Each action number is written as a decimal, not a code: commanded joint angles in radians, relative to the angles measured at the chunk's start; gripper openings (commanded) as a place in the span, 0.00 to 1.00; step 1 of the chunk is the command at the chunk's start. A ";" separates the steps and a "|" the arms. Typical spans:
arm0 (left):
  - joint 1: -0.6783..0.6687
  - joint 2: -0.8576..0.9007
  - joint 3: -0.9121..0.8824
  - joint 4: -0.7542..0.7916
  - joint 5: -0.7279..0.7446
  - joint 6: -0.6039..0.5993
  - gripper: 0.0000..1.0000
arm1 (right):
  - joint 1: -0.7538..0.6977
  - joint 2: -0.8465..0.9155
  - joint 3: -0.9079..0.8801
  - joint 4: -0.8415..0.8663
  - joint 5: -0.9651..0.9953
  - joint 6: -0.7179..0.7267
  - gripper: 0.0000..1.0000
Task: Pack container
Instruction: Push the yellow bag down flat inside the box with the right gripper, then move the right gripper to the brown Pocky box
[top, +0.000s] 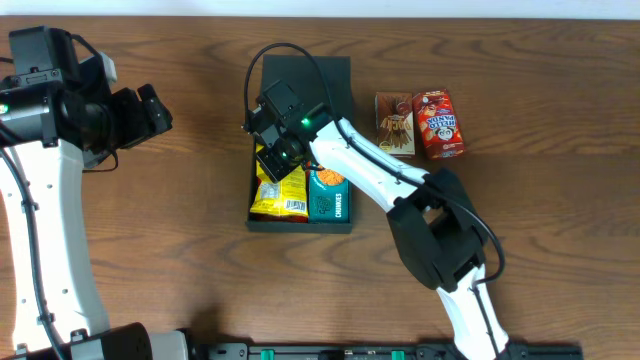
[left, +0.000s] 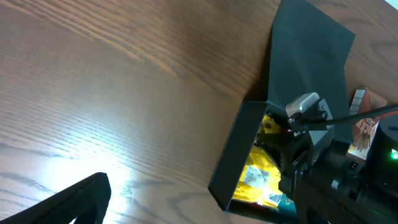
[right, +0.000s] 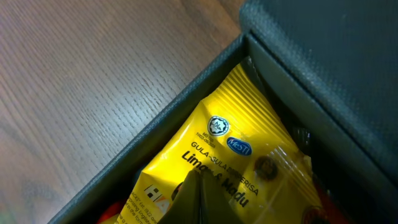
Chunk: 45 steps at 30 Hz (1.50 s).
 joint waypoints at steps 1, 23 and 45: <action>0.003 0.006 -0.004 -0.004 -0.004 -0.001 0.95 | -0.001 -0.024 0.030 -0.025 -0.002 -0.022 0.02; 0.003 0.006 -0.004 0.000 -0.004 -0.001 0.95 | 0.063 -0.174 -0.052 -0.224 -0.140 -0.179 0.02; 0.003 0.006 -0.004 0.000 -0.004 0.000 0.95 | 0.043 -0.199 -0.111 -0.079 -0.099 -0.112 0.01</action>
